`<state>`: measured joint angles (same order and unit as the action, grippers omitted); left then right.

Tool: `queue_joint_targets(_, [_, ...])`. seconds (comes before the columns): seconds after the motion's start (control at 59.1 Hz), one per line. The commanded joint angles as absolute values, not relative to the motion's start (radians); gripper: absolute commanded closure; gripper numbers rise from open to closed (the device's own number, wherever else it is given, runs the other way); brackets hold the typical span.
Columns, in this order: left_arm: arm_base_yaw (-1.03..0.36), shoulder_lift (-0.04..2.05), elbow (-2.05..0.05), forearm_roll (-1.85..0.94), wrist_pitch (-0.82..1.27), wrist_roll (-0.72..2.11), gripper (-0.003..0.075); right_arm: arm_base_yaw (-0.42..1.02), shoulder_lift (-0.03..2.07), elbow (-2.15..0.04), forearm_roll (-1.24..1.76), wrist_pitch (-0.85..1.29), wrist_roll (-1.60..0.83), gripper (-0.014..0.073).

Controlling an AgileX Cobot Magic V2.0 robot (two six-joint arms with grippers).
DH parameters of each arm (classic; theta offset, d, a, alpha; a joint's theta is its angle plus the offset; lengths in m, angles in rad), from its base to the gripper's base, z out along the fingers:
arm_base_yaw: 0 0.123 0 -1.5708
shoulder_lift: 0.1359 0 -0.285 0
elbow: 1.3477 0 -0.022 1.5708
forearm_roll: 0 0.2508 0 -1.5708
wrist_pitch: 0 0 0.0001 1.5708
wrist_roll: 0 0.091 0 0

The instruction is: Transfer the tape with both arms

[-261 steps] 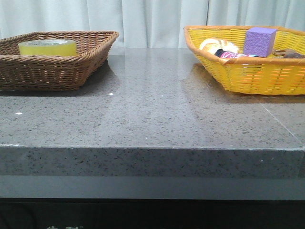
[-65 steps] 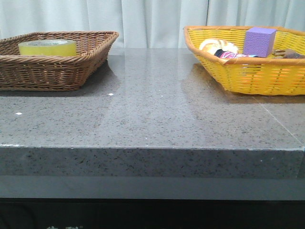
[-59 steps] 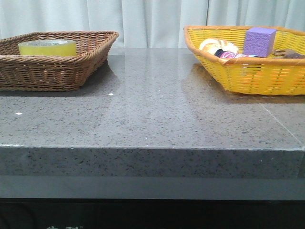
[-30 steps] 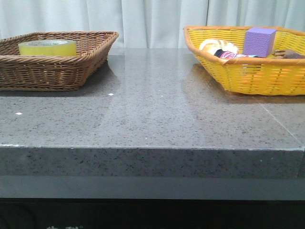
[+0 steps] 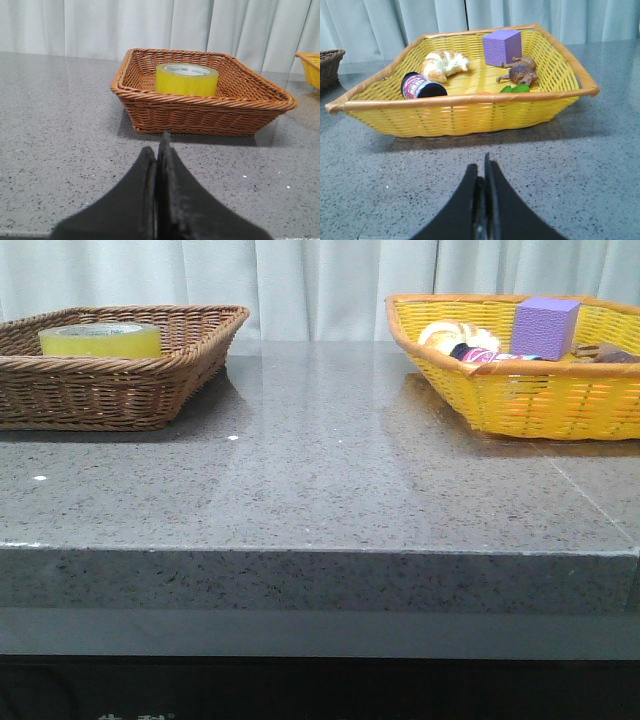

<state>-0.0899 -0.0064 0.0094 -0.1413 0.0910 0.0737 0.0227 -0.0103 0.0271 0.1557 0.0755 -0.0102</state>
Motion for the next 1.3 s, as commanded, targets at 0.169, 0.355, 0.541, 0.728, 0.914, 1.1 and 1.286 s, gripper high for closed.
queue_joint_targets(0.169, [-0.089, -0.024, 0.049, -0.151, 0.009, 0.069, 0.0740, 0.018, -0.037, 0.002, 0.155, -0.013, -0.014, 0.0662])
queue_joint_targets(0.355, [-0.089, -0.024, 0.049, -0.151, 0.009, 0.069, 0.0740, 0.018, -0.038, 0.002, 0.155, -0.013, -0.014, 0.0662])
queue_joint_targets(0.541, [-0.089, -0.024, 0.049, -0.151, 0.009, 0.069, 0.0740, 0.018, -0.038, 0.002, 0.155, -0.013, -0.014, 0.0662])
queue_joint_targets(0.728, [-0.089, -0.024, 0.049, -0.151, 0.009, 0.069, 0.0740, 0.018, -0.038, 0.002, 0.122, -0.014, -0.014, 0.0662])
queue_joint_targets(0.914, [-0.089, -0.024, 0.049, -0.151, 0.009, 0.069, 0.0740, 0.018, -0.038, 0.002, 0.058, -0.027, -0.014, 0.0662])
queue_joint_targets(1.1, [-0.089, -0.024, 0.049, -0.151, 0.009, 0.069, 0.0740, 0.018, -0.038, 0.002, 0.058, -0.086, -0.015, 0.0662])
queue_joint_targets(1.286, [-0.089, -0.024, 0.049, -0.151, 0.009, 0.069, 0.0740, 0.018, -0.038, 0.002, 0.059, -0.085, -0.016, 0.0662])
